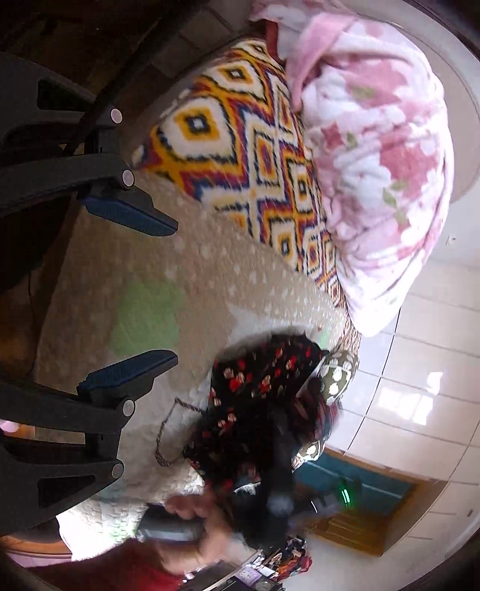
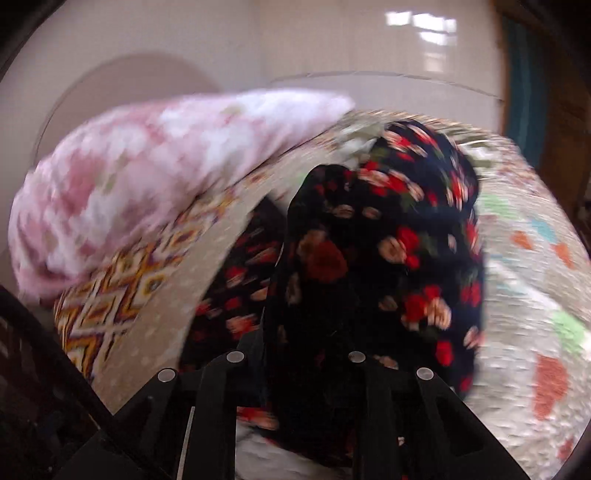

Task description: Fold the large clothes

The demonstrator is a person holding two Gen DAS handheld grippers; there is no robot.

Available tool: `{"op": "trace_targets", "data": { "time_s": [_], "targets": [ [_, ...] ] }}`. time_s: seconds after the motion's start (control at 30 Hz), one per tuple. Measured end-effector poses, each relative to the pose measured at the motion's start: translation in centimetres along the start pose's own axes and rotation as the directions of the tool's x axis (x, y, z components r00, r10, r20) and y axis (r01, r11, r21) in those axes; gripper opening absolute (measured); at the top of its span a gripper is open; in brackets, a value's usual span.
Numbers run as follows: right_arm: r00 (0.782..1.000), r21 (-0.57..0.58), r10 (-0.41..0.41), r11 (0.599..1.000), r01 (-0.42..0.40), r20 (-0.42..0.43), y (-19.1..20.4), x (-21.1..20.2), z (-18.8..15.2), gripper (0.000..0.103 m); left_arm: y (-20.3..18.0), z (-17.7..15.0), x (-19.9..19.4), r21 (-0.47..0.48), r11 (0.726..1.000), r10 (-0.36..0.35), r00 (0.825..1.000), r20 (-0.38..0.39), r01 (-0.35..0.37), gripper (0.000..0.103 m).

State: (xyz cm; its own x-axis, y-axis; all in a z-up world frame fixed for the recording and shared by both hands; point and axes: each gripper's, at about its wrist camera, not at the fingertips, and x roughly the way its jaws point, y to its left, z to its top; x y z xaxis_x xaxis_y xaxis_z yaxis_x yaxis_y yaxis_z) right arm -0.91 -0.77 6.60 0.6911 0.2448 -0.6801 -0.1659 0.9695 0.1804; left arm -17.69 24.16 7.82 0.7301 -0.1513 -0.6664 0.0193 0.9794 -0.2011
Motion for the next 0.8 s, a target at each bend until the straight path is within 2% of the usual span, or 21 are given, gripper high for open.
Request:
{"op": "trace_targets", "data": {
  "time_s": [0.07, 0.1, 0.13, 0.17, 0.2, 0.3, 0.37, 0.43, 0.5, 0.67, 0.73, 0.8],
  "targets": [
    [0.996, -0.072, 0.036, 0.996, -0.042, -0.076, 3.1, 3.3, -1.2, 0.022, 1.0, -0.1, 0.0, -0.021, 1.0, -0.002, 1.0, -0.001, 0.002, 0.063],
    [0.993, -0.128, 0.025, 0.991, -0.04, -0.119, 4.8, 5.2, -2.0, 0.024, 1.6, 0.0, 0.0, -0.036, 0.999, -0.005, 1.0, -0.002, 0.005, 0.063],
    [0.992, -0.177, -0.007, 0.984, -0.015, -0.124, 5.8, 6.2, -2.5, 0.027, 2.0, 0.0, 0.0, -0.048, 0.999, -0.009, 1.0, -0.003, 0.009, 0.063],
    [0.995, -0.22, -0.033, 0.975, 0.011, -0.095, 6.6, 6.6, -2.9, 0.034, 2.4, 0.2, 0.2, -0.062, 0.998, -0.018, 1.0, -0.005, 0.017, 0.063],
    [0.997, -0.227, -0.029, 0.974, 0.011, -0.077, 6.9, 6.3, -3.1, 0.04, 2.6, 0.4, 0.4, -0.073, 0.997, -0.025, 1.0, -0.008, 0.024, 0.063],
    [0.996, -0.178, 0.061, 0.982, -0.071, -0.064, 6.1, 4.5, -2.9, 0.054, 2.3, 1.5, 1.1, -0.087, 0.994, -0.06, 0.998, -0.013, 0.059, 0.063],
    [0.99, -0.112, 0.133, 0.984, -0.137, -0.041, 4.7, 2.2, -3.0, 0.054, 1.3, 2.7, 1.5, -0.074, 0.993, -0.096, 0.995, -0.005, 0.096, 0.067],
    [0.974, -0.043, 0.226, 0.973, -0.226, -0.012, 2.9, -0.7, -3.7, 0.055, -0.1, 4.1, 2.2, -0.053, 0.99, -0.128, 0.992, 0.006, 0.128, 0.072],
    [0.964, -0.005, 0.267, 0.964, -0.267, 0.023, 1.2, -3.4, -4.7, 0.062, -2.1, 6.2, 3.5, -0.026, 0.984, -0.175, 0.985, 0.01, 0.175, 0.075],
    [0.981, 0.048, 0.18, 0.982, -0.184, 0.072, -4.1, -6.7, -7.1, 0.065, -8.3, 11.0, 8.4, 0.083, 0.965, -0.249, 0.968, -0.023, 0.25, 0.076],
    [0.988, 0.083, 0.142, 0.986, -0.147, 0.069, -6.2, -7.1, -7.8, 0.065, -10.9, 12.8, 11.3, 0.129, 0.952, -0.271, 0.961, -0.063, 0.277, 0.077],
    [0.99, 0.148, 0.125, 0.98, -0.133, 0.06, -8.8, -7.1, -8.8, 0.065, -13.3, 14.2, 15.2, 0.151, 0.945, -0.27, 0.953, -0.135, 0.289, 0.077]
  ]
}}
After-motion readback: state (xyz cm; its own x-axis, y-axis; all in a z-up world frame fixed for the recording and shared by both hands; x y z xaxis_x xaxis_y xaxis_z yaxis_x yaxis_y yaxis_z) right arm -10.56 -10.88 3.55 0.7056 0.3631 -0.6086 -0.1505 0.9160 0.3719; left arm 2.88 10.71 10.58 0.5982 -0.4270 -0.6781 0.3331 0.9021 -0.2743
